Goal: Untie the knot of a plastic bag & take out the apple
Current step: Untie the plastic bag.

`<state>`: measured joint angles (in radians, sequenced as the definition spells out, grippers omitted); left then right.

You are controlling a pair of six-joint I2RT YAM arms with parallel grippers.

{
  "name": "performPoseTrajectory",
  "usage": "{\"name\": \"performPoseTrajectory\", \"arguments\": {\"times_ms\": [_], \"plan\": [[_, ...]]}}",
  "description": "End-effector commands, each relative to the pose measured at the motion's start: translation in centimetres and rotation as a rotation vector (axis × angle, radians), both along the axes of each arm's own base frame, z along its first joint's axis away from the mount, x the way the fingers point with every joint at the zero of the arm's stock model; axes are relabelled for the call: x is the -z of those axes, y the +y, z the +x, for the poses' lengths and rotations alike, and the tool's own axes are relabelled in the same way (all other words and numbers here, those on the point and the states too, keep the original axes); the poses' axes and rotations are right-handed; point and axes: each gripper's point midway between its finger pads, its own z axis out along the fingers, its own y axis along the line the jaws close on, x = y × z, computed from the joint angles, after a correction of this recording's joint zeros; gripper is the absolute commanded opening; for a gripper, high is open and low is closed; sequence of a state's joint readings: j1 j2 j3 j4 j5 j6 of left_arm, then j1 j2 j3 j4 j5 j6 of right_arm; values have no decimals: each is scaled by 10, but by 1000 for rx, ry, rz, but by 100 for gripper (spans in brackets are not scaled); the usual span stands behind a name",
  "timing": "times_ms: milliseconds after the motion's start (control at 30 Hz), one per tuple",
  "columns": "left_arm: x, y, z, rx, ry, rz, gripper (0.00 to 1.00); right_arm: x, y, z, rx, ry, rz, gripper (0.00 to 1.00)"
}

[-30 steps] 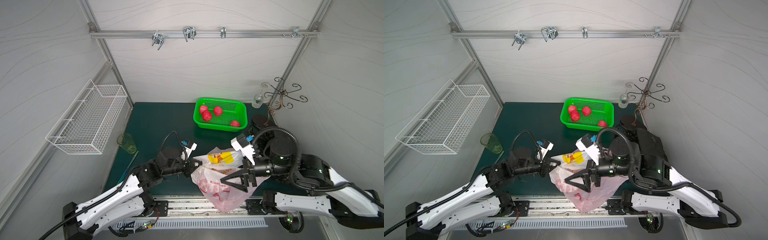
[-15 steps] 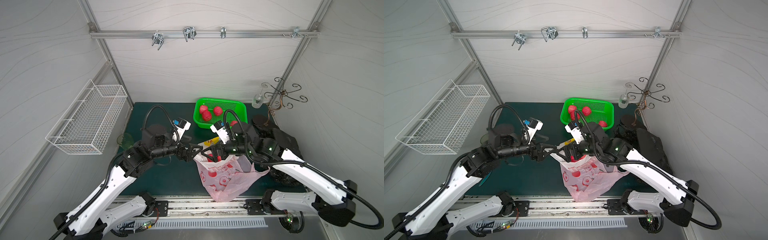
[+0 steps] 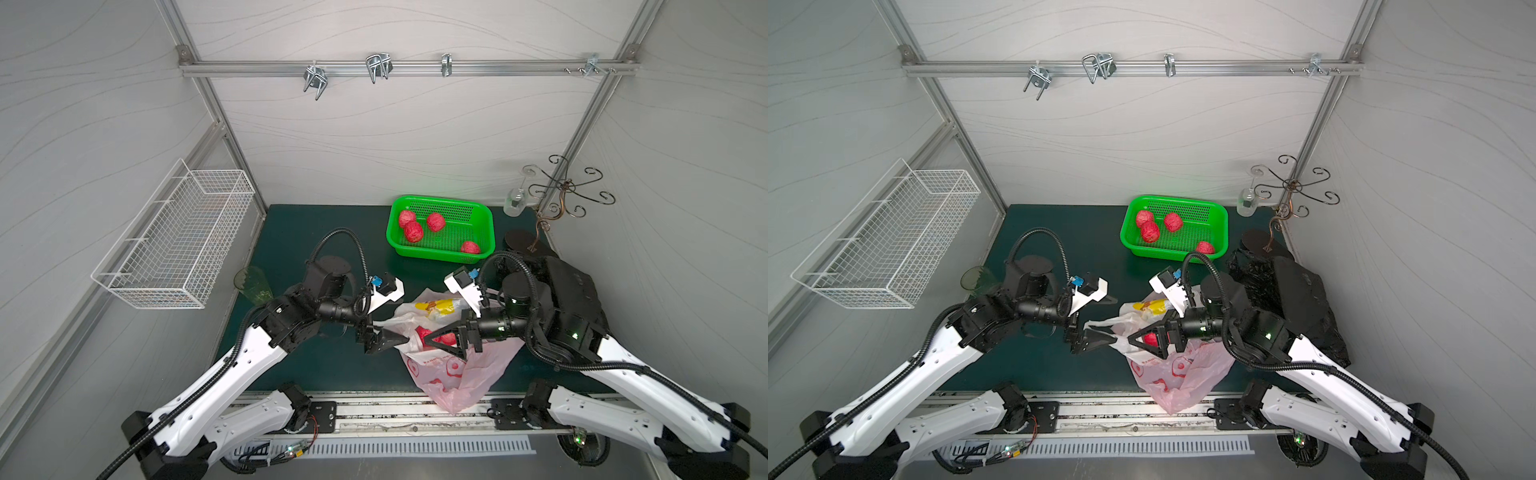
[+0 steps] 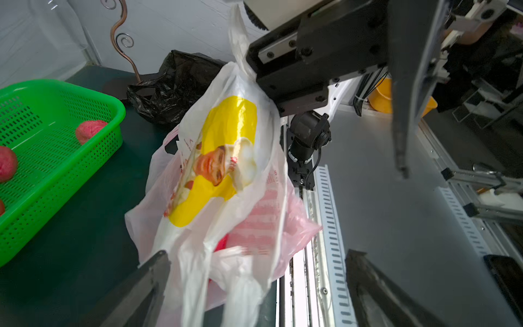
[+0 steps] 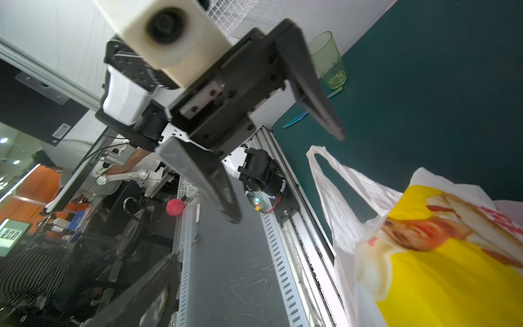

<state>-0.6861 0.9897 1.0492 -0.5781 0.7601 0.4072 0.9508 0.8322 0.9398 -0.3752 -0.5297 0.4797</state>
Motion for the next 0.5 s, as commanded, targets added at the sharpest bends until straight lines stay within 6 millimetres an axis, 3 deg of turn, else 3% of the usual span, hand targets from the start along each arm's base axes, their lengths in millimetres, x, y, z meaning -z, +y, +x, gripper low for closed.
{"name": "performPoseTrajectory", "arguments": {"times_ms": [0, 100, 267, 467], "plan": [[-28, -11, 11, 97, -264, -45, 98, -12, -2, -4, -34, -4, 52, 99], [-25, -23, 5, 140, -278, -27, 97, -15, -3, 2, -14, 2, 63, 99], [1, -45, -13, 166, -316, 89, 95, -17, -4, 17, 49, 30, 66, 99], [16, -62, -12, 4, -313, 132, 92, -22, -3, 28, 96, 55, 72, 99]]}}
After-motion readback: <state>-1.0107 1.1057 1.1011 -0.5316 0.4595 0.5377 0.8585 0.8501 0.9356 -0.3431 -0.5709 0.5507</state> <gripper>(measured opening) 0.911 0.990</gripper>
